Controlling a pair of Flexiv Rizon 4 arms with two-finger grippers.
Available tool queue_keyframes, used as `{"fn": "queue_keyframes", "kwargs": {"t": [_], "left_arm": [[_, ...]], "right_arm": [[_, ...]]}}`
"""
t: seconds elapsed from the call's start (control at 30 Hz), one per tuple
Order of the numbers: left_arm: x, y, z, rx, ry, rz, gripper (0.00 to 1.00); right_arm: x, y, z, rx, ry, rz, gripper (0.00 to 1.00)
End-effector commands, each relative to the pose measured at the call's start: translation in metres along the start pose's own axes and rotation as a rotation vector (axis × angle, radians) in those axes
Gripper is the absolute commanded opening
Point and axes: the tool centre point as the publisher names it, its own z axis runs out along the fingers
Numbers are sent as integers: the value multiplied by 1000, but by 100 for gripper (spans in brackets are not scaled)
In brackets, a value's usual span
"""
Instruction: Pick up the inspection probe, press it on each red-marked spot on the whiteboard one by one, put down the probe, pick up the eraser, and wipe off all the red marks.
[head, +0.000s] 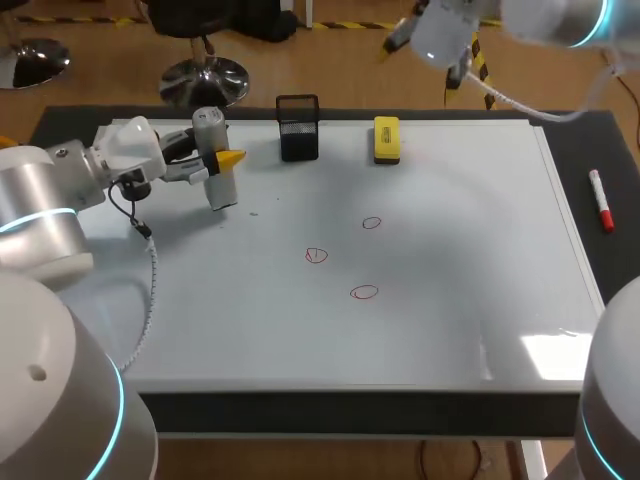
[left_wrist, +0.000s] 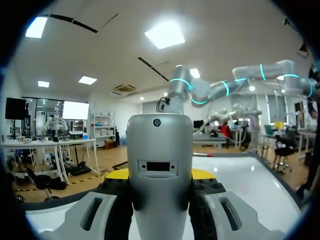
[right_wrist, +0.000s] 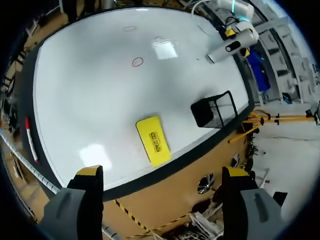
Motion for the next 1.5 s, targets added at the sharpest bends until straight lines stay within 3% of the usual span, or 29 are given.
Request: {"fn": "queue_keyframes", "kwargs": {"t": [0.03, 0.3, 0.47, 0.67, 1.07, 1.5], "left_arm": [[0, 0, 1, 3, -2, 2, 0], [0, 0, 1, 3, -2, 2, 0], [0, 0, 1, 3, -2, 2, 0], [0, 0, 1, 3, -2, 2, 0], [0, 0, 1, 3, -2, 2, 0], [0, 0, 1, 3, -2, 2, 0]], "right_arm": [[-8, -4, 9, -28, 220, -166, 100], [-5, 1, 26, -78, 215, -242, 100], [-2, -1, 38, -78, 227, -256, 100], [-6, -6, 50, -11, 219, -297, 100], [-8, 14, 74, -33, 195, -328, 100], [5, 10, 92, -52, 208, -335, 100]]}}
